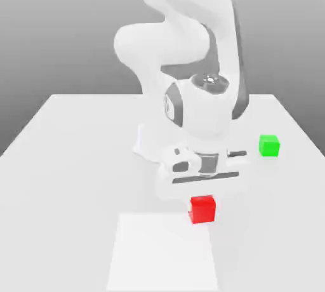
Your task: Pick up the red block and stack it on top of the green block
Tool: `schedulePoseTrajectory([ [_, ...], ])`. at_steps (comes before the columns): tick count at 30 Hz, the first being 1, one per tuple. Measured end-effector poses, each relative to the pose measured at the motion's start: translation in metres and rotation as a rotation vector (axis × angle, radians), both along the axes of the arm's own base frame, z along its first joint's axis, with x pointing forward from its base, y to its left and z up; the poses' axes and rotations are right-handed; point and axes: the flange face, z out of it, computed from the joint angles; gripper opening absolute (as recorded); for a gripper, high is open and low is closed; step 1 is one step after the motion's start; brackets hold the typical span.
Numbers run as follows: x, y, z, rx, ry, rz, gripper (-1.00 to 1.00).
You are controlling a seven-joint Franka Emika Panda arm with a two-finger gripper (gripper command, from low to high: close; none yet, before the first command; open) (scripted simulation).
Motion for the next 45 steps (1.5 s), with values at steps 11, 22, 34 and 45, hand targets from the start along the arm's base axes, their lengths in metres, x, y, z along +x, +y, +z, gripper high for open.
schedulePoseTrajectory([
  [11, -0.044, 0.101, 0.048, 0.024, -0.007, 0.360, -1.00],
  [22, -0.164, 0.211, 0.067, 0.032, -0.009, 0.905, -1.00],
  [34, -0.315, 0.247, 0.063, 0.001, -0.003, 1.431, -1.00],
  [45, -0.316, 0.250, 0.036, -0.006, -0.019, 1.445, -1.00],
])
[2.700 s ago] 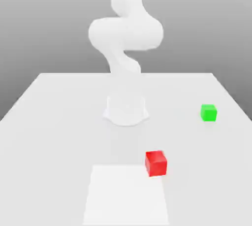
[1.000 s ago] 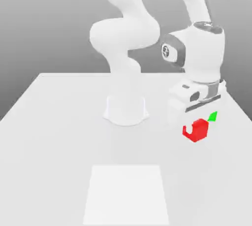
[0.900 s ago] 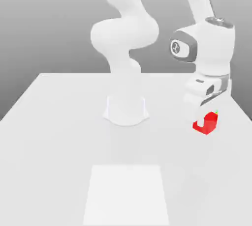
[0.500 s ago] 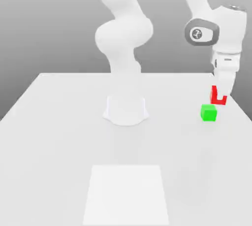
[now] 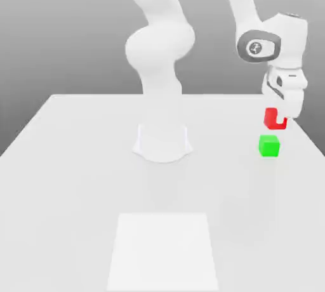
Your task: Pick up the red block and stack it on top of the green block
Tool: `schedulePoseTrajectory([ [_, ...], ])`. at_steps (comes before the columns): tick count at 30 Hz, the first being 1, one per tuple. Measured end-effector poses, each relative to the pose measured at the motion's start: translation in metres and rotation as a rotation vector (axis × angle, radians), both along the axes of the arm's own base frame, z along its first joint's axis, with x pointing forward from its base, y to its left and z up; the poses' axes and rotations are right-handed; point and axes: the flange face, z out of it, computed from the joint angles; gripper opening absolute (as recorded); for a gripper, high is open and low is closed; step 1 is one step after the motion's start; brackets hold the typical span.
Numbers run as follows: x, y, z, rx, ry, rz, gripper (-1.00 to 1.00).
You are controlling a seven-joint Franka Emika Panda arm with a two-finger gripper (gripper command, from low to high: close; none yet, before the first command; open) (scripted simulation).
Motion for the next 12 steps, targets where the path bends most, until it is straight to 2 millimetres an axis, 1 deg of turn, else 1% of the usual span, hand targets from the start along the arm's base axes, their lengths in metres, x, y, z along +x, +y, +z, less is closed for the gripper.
schedulePoseTrajectory([
  [12, -0.001, -0.004, -0.036, -0.007, 0.014, -0.006, -1.00],
])
